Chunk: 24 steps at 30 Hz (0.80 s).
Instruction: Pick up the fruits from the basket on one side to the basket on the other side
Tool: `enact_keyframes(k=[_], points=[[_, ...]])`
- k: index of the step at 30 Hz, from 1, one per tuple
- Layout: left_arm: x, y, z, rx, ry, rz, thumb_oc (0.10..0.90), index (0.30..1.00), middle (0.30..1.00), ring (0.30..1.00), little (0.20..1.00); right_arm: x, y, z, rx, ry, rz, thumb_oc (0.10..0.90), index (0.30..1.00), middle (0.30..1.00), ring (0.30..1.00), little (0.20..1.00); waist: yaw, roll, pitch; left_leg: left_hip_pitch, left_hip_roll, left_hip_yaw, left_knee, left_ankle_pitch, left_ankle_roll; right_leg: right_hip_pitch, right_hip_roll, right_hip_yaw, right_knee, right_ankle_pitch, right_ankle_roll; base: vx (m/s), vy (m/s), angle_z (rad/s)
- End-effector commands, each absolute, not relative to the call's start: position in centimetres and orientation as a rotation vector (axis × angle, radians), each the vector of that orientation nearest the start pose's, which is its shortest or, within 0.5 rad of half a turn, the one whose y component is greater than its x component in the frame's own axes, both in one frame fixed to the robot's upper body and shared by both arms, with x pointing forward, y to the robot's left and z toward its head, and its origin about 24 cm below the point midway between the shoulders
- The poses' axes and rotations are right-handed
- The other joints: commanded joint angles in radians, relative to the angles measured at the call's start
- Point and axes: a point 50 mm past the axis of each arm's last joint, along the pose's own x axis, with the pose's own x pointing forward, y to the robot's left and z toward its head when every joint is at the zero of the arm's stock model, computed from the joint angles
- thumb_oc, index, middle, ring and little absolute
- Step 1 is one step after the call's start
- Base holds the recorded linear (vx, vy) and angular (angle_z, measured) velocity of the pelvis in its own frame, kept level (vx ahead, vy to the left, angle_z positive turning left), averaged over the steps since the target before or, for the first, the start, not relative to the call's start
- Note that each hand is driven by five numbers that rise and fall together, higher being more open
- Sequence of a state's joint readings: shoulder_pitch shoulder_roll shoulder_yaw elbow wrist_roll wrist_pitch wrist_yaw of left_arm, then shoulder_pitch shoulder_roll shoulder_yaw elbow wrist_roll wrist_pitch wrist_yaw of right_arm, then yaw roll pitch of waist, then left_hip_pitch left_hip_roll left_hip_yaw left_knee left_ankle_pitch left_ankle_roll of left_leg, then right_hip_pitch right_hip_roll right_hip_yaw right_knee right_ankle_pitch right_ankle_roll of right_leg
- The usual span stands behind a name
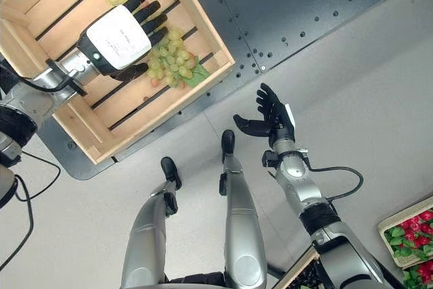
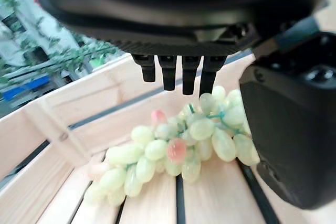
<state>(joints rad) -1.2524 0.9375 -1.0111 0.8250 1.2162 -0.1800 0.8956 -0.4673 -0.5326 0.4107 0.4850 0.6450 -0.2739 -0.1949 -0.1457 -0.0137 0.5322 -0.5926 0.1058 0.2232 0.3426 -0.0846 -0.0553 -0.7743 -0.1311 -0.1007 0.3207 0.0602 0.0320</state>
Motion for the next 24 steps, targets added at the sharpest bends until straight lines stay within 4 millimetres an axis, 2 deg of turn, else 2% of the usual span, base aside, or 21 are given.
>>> enact_keyframes(k=[1, 8, 18, 24], points=[[35.7, 21.4, 27.7, 2.197, -1.472, 0.235, 0.8, 0.9, 0.9, 0.9, 0.9, 33.1, -19.4, 10.6, 0.035, -0.228, 0.044, 0.8, 0.9, 0.9, 0.9, 0.9, 0.004, 0.002, -0.012, -0.11, 0.008, 0.0, 0.113, -0.005, -0.008, 0.063, -0.008, -0.05, 0.019, -0.1, 0.024, 0.0, 0.0, 0.0], [35.1, 21.8, 27.4, 2.096, -1.507, 0.303, 0.8, 0.9, 0.9, 0.9, 0.9, 33.0, -19.2, 10.6, 0.023, -0.219, 0.048, 0.8, 0.9, 0.9, 0.9, 0.9, 0.013, 0.002, -0.012, -0.108, 0.005, -0.004, 0.104, -0.002, -0.008, 0.065, -0.011, -0.055, 0.009, -0.098, 0.024, 0.0, 0.0, 0.0], [35.3, 21.0, 25.9, 2.094, -1.461, 0.138, 0.8, 0.9, 0.9, 0.9, 0.9, 33.1, -19.2, 10.6, 0.02, -0.205, 0.05, 0.8, 0.9, 0.9, 0.9, 0.9, 0.014, -0.003, -0.012, -0.115, 0.004, -0.009, 0.107, 0.0, -0.011, 0.064, -0.008, -0.055, 0.003, -0.093, 0.026, 0.0, 0.0, 0.0], [35.9, 20.4, 26.2, 2.101, -1.356, 0.136, 0.8, 0.9, 0.9, 0.9, 0.9, 33.5, -19.2, 10.8, 0.022, -0.201, 0.049, 0.8, 0.9, 0.9, 0.9, 0.9, 0.011, -0.006, -0.012, -0.119, 0.005, -0.007, 0.106, 0.002, -0.012, 0.059, -0.005, -0.052, -0.001, -0.089, 0.028, 0.0, 0.0, 0.0]])
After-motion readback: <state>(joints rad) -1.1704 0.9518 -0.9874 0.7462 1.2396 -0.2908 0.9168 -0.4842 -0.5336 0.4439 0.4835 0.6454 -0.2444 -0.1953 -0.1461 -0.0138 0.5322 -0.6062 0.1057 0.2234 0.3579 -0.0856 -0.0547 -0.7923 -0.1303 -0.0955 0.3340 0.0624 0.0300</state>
